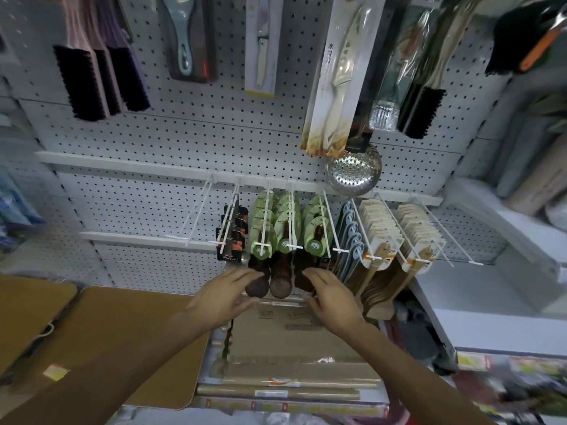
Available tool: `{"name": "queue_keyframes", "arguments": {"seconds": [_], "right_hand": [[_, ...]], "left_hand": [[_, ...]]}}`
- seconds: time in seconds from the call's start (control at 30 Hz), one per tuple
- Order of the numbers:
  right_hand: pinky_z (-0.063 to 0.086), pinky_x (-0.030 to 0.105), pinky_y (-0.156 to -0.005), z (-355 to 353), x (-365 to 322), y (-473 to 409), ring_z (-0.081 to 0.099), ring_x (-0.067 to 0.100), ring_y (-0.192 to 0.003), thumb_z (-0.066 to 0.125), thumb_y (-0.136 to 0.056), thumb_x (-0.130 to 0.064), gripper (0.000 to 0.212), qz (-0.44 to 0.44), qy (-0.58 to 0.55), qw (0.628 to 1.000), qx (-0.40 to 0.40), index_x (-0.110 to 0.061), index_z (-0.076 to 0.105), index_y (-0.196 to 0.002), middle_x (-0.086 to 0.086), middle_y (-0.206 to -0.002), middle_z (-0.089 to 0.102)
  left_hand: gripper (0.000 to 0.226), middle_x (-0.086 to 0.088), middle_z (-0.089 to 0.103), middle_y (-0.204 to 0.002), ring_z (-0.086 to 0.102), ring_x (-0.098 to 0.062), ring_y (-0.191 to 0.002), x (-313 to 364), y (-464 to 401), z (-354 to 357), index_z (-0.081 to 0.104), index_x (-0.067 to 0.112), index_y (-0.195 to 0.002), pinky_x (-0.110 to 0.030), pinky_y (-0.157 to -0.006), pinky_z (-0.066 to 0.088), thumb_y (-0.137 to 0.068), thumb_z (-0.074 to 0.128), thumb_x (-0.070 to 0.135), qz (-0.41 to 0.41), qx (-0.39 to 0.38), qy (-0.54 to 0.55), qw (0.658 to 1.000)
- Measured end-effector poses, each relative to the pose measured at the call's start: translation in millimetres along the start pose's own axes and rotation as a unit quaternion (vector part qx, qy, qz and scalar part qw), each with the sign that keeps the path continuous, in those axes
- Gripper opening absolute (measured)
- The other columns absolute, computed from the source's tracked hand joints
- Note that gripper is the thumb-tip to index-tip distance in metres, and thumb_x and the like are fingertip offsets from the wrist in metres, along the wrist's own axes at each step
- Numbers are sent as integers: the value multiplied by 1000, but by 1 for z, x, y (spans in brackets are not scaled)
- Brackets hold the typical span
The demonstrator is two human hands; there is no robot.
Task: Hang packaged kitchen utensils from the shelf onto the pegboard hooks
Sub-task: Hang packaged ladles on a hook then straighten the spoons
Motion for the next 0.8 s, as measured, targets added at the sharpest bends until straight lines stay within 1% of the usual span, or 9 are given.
{"name": "queue_keyframes", "arguments": {"seconds": [0.13, 0.23, 0.3, 0.37, 0.47, 0.57, 0.63, 0.73, 0.8], "right_hand": [[36, 28, -109, 3, 7, -21, 39, 20, -137, 53, -98, -22, 51, 3, -18, 1000, -9, -13, 40, -146, 2, -148, 42], [34, 30, -111, 5, 13, -40, 40, 24, -137, 48, -99, -17, 53, 17, -31, 999, -11, -10, 34, -149, 6, -153, 38], [43, 36, -102, 7, 19, -53, 48, 28, -130, 47, -99, -13, 56, 37, -39, 998, -19, -10, 28, -151, 7, -156, 31], [48, 39, -94, 11, 23, -66, 48, 28, -130, 47, -97, -8, 63, 56, -47, 997, -23, -12, 20, -154, 6, -160, 21], [44, 41, -103, 17, 24, -82, 28, 22, -144, 44, -94, 2, 72, 77, -95, 992, -15, -16, 12, -156, 2, -163, 11], [16, 30, -118, 19, 24, -100, 9, 22, -150, 43, -85, 16, 85, 96, -132, 987, -3, -15, 7, -156, 3, -163, 5], [8, 24, -118, 17, 28, -114, 7, 23, -150, 45, -81, 22, 92, 114, -131, 985, 12, -12, 5, -156, 5, -163, 4], [7, 23, -119, 16, 33, -132, 11, 25, -150, 46, -82, 24, 86, 117, -135, 983, 44, -4, 8, -155, 13, -163, 8], [12, 26, -120, 13, 36, -141, 18, 29, -149, 45, -83, 25, 79, 115, -152, 977, 94, 0, 16, -153, 18, -160, 17]], "left_hand": [[64, 9, 32, -158, 40, -14, -139, -5, -17, 10, 23, 30, -156, -33, -104, 48, -99, 50, 45, -62, -26, -5, 998], [62, 0, 28, -159, 45, -22, -136, -8, -32, 13, 27, 18, -154, -34, -101, 48, -99, 54, 28, -111, -14, 14, 994], [54, -6, 31, -155, 48, -27, -132, -12, -41, 14, 33, 10, -149, -36, -99, 49, -98, 51, 19, -144, 8, 20, 989], [50, -7, 29, -154, 42, -29, -135, -16, -51, 12, 38, 8, -144, -37, -97, 52, -96, 51, 12, -162, 41, 10, 986], [65, -4, 14, -163, 21, -27, -147, -22, -65, 11, 37, 7, -148, -36, -101, 52, -87, 60, 2, -170, 51, -16, 984], [96, -8, 24, -160, 26, -29, -144, -28, -76, 4, 26, 8, -155, -38, -92, 58, -73, 74, -4, -163, 75, -29, 983], [107, -9, 38, -152, 36, -32, -136, -36, -81, -1, 25, 9, -155, -39, -89, 59, -65, 81, -2, -166, 108, -33, 980], [107, -7, 39, -149, 35, -30, -132, -51, -90, -2, 24, 9, -155, -39, -107, 45, -67, 86, 7, -165, 133, -55, 976], [107, -7, 37, -151, 31, -28, -135, -58, -98, -1, 22, 10, -156, -37, -113, 39, -68, 83, 3, -171, 139, -60, 974]]}}
Point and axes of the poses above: each hand's wrist, its own y-axis away from the middle knuckle, its own z-axis out of the palm, x = y × z, the point moved 9 cm from there along -y, towards the middle knuckle
